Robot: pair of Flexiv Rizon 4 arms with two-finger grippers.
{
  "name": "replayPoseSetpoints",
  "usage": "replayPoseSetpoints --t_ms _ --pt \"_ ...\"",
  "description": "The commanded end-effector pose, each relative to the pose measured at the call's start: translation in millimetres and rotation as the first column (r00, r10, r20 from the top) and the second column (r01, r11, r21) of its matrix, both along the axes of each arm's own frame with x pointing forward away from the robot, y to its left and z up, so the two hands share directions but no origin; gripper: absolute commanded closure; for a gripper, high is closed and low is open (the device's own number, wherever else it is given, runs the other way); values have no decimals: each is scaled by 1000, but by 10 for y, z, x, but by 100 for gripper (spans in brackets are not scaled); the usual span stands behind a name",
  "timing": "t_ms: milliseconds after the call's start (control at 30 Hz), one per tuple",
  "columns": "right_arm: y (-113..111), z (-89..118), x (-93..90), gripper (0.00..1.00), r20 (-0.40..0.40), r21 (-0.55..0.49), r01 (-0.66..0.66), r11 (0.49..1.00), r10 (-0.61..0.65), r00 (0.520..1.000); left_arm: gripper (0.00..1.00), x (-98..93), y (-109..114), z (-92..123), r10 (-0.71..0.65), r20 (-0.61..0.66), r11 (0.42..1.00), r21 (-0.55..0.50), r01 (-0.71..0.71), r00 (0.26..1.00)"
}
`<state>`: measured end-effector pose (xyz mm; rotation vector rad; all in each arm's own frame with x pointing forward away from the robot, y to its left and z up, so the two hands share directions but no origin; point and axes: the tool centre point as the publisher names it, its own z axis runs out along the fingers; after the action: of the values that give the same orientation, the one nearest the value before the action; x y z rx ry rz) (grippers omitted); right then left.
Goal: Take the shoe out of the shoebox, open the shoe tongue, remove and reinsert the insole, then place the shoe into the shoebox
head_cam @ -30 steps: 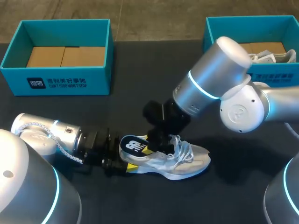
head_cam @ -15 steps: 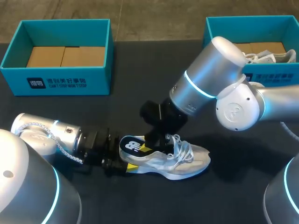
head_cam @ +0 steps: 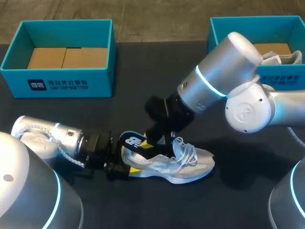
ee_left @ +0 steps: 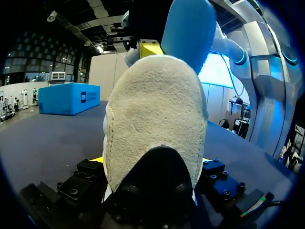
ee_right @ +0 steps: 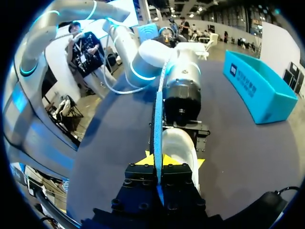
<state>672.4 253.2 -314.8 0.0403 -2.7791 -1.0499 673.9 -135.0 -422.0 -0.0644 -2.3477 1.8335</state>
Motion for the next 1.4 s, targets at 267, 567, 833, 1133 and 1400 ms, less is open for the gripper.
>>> replayPoseSetpoints --t_ms 267,567,833,1133,1400 --pt "90 134 74 100 11 92 -36 995 36 999 100 16 3 -23 0 0 1000 4 0 1000" --pt "90 134 74 100 11 92 -36 995 36 999 100 16 3 -23 0 0 1000 4 0 1000" --pt "174 283 87 100 41 172 -48 984 42 998 100 16 3 -23 0 0 1000 4 0 1000" --pt "209 685 164 100 94 272 -66 960 42 995 100 16 3 -23 0 0 1000 4 0 1000" --pt "231 886 272 100 111 314 -54 948 19 994 100 16 3 -23 0 0 1000 4 0 1000"
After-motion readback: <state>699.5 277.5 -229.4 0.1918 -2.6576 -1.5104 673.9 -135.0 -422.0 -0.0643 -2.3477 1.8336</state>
